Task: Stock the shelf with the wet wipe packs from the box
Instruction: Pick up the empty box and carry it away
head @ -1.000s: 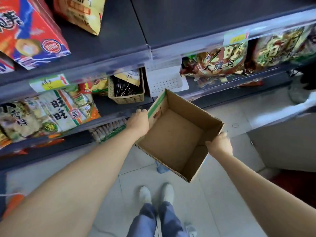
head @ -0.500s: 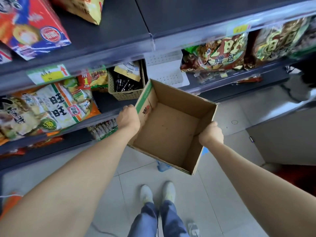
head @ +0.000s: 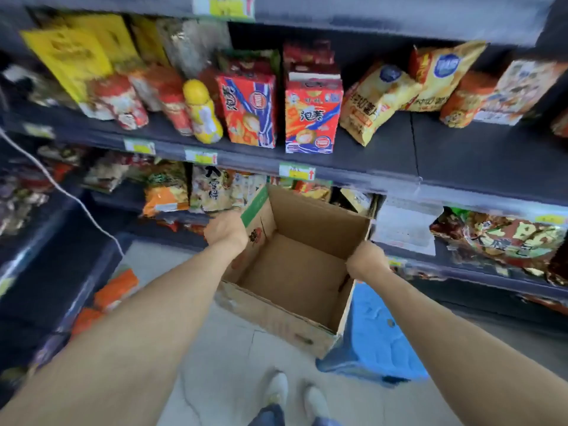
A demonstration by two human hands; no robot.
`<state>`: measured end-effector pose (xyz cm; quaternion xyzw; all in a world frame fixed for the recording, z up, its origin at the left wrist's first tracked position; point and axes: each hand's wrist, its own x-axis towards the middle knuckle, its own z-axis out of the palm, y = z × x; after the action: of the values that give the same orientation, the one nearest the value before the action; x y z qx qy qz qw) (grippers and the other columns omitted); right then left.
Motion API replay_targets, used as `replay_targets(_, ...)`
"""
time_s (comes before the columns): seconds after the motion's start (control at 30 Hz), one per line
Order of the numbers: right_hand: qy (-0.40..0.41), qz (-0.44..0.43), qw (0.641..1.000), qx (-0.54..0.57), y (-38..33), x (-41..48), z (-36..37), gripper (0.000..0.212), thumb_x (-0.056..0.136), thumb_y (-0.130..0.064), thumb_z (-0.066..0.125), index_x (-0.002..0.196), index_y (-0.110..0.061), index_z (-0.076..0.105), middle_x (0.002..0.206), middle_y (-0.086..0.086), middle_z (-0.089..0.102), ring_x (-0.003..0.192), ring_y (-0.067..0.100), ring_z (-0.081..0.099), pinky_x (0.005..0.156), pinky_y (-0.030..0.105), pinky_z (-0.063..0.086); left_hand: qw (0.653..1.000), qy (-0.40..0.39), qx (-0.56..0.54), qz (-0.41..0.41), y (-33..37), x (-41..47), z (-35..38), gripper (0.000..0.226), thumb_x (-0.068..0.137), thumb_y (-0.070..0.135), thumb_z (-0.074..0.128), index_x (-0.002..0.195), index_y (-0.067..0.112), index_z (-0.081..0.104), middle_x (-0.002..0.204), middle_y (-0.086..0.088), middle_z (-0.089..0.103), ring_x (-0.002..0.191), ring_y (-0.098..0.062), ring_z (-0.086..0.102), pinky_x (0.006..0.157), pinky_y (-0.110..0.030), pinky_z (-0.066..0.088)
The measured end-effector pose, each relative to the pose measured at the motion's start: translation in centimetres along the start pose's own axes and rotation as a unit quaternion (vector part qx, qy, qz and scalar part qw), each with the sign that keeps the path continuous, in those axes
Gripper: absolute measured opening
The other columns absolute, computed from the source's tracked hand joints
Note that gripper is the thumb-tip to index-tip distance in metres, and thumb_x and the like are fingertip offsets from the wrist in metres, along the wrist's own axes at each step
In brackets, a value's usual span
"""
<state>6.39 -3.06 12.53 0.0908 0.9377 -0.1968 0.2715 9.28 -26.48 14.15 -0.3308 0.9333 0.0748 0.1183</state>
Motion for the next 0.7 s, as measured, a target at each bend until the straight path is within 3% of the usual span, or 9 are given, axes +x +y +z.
replay_targets(0.1,-0.035,-0.101,0.99,-0.089,-4.5,-1.0,0.9,0.023,0.085,-0.003,0.048,0.104,0.002,0.061,0.096,0.017,0.067,0.096,0.032,0.064,0.061,0.027,0.047,0.996,0.011,-0.052,-0.076,-5.8,-1.7,-2.0,0.032,0.088,-0.002,0.05,0.118,0.001,0.059,0.122,-0.018,0.061,0.116,-0.035,0.057,0.091,-0.04,0.049)
replay_targets(0.23,-0.03,-0.192,0.971,-0.136,-10.5,-4.0,2.3,0.032,0.086,-0.003,0.048,0.116,0.009,0.052,0.104,0.024,0.062,0.105,0.034,0.062,0.063,0.03,0.045,0.974,0.053,-0.098,-0.196,-13.3,-5.7,-3.4,0.033,0.089,0.002,0.05,0.122,0.0,0.057,0.128,-0.019,0.057,0.122,-0.036,0.052,0.098,-0.043,0.045)
replay_targets(0.3,-0.045,-0.258,0.95,-0.169,-13.9,-5.5,3.6,0.032,0.086,-0.004,0.047,0.115,0.009,0.051,0.087,0.022,0.054,0.1,0.033,0.063,0.052,0.028,0.04,0.958,0.077,-0.122,-0.25,-17.1,-8.0,-4.1,0.032,0.088,0.004,0.05,0.119,0.002,0.058,0.127,-0.018,0.057,0.121,-0.036,0.053,0.097,-0.043,0.045)
replay_targets(0.4,-0.045,-0.349,0.912,-0.213,-18.5,-8.6,5.8,0.003,0.085,-0.003,0.048,0.086,-0.003,0.051,0.068,0.013,0.047,0.063,0.024,0.054,0.046,0.025,0.032,0.934,0.094,-0.144,-0.313,-22.4,-11.9,-5.2,0.031,0.087,0.003,0.05,0.117,0.001,0.056,0.124,-0.017,0.057,0.117,-0.035,0.055,0.093,-0.042,0.047)
replay_targets(0.43,-0.042,-0.375,0.9,-0.22,-19.9,-9.9,6.8,0.013,0.087,-0.003,0.048,0.074,-0.006,0.045,0.064,0.01,0.042,0.057,0.021,0.047,0.046,0.024,0.032,0.926,0.101,-0.147,-0.333,-24.2,-13.2,-5.5,0.032,0.088,0.003,0.05,0.119,0.0,0.054,0.124,-0.018,0.057,0.116,-0.036,0.055,0.091,-0.042,0.048)
replay_targets(0.5,-0.052,-0.423,0.875,-0.229,-22.8,-13.9,8.9,0.03,0.09,-0.006,0.046,0.062,-0.009,0.034,0.063,0.007,0.038,0.064,0.02,0.049,0.054,0.025,0.039,0.901,0.117,-0.161,-0.384,-28.4,-16.3,-6.1,0.034,0.089,0.004,0.049,0.122,-0.002,0.052,0.124,-0.018,0.057,0.115,-0.036,0.056,0.088,-0.042,0.049)
replay_targets(0.57,-0.058,-0.471,0.843,-0.252,-25.4,-18.0,11.2,0.028,0.09,-0.006,0.044,0.063,-0.01,0.04,0.067,0.009,0.043,0.087,0.025,0.059,0.067,0.028,0.042,0.873,0.137,-0.19,-0.428,-32.4,-19.5,-6.3,0.028,0.09,0.004,0.048,0.117,-0.001,0.055,0.121,-0.018,0.059,0.112,-0.036,0.058,0.085,-0.042,0.049)
replay_targets(0.63,-0.05,-0.512,0.815,-0.265,-27.6,-21.7,13.9,0.017,0.09,-0.005,0.044,0.091,0.003,0.059,0.093,0.021,0.062,0.11,0.031,0.06,0.073,0.033,0.044,0.85,0.162,-0.21,-0.455,-36.0,-22.6,-6.2,0.021,0.09,0.006,0.048,0.108,0.001,0.057,0.115,-0.018,0.061,0.108,-0.037,0.059,0.084,-0.042,0.049)
replay_targets(0.7,-0.056,-0.538,0.801,-0.255,-29.5,-25.0,16.6,0.03,0.087,-0.005,0.047,0.113,0.008,0.057,0.116,0.024,0.062,0.113,0.035,0.059,0.08,0.037,0.049,0.83,0.182,-0.221,-0.479,-39.2,-25.5,-5.9,0.019,0.089,0.006,0.048,0.104,0.0,0.058,0.113,-0.019,0.063,0.108,-0.038,0.059,0.085,-0.042,0.049)
